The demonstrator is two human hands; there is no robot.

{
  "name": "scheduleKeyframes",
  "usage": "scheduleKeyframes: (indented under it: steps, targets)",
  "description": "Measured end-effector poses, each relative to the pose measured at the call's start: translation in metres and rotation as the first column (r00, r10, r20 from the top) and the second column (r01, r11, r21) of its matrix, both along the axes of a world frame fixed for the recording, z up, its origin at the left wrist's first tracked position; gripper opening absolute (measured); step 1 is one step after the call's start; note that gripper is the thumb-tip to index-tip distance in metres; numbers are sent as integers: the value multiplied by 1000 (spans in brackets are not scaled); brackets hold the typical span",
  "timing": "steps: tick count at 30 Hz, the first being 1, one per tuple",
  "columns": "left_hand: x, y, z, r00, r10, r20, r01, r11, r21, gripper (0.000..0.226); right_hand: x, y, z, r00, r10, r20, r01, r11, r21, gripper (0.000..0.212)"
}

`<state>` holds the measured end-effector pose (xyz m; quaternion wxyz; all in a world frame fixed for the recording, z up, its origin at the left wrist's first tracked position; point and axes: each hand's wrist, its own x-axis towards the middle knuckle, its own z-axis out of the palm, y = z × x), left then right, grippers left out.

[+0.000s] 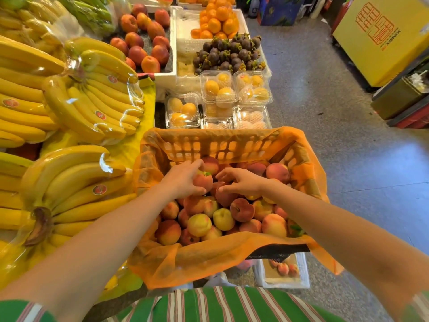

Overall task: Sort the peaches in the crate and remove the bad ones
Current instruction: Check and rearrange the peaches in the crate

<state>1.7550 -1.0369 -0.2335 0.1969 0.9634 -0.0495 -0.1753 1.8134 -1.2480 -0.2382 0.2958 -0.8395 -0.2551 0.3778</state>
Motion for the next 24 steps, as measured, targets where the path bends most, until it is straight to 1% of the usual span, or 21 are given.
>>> scheduleKeyframes:
  steps: [2,4,6,8,10,11,12,13,14,15,17,19,21,24]
  targets:
    - [-3,8,10,997,51,-54,-58,989,-139,58,-2,-1,6,997,-44,-70,49,996,69,53]
    - [-7,15,16,987,125,-101,-150,943,-297,56,-6,4,13,983,-79,-167,102,986,130,59]
    - [-14,14,21,982,116,-146,-167,895,-413,58,-12,15,22,968,-101,-231,141,976,164,57]
    - [-22,10,23,982,79,-171,-152,868,-473,60,-17,24,27,960,-102,-261,152,972,179,49]
    - [-29,13,25,990,74,-116,-119,887,-445,57,-20,29,28,961,-93,-260,145,972,186,45]
    - [-33,18,26,997,75,-33,-82,910,-407,52,-21,31,29,965,-89,-248,136,974,182,46]
    - [-38,25,26,993,76,95,-39,939,-342,46,-23,34,28,971,-82,-224,122,978,169,47]
    - [-42,34,25,968,77,239,-14,967,-253,40,-25,38,28,977,-70,-200,102,982,157,47]
    - [-46,43,24,930,86,358,-28,986,-165,39,-29,42,28,983,-45,-177,72,987,145,46]
    - [-51,51,22,902,108,419,-73,992,-99,39,-34,49,28,987,-12,-159,34,991,132,45]
    - [-63,62,18,885,146,441,-146,989,-34,38,-45,66,24,990,71,-121,-60,994,91,49]
    - [-73,68,10,897,143,418,-151,988,-14,40,-56,81,12,984,165,-70,-163,986,41,55]
    - [-79,71,4,906,154,394,-144,988,-55,42,-65,93,0,971,238,6,-238,971,3,55]
    - [-80,75,1,908,185,376,-145,981,-131,41,-66,103,-10,942,284,178,-277,959,-61,54]
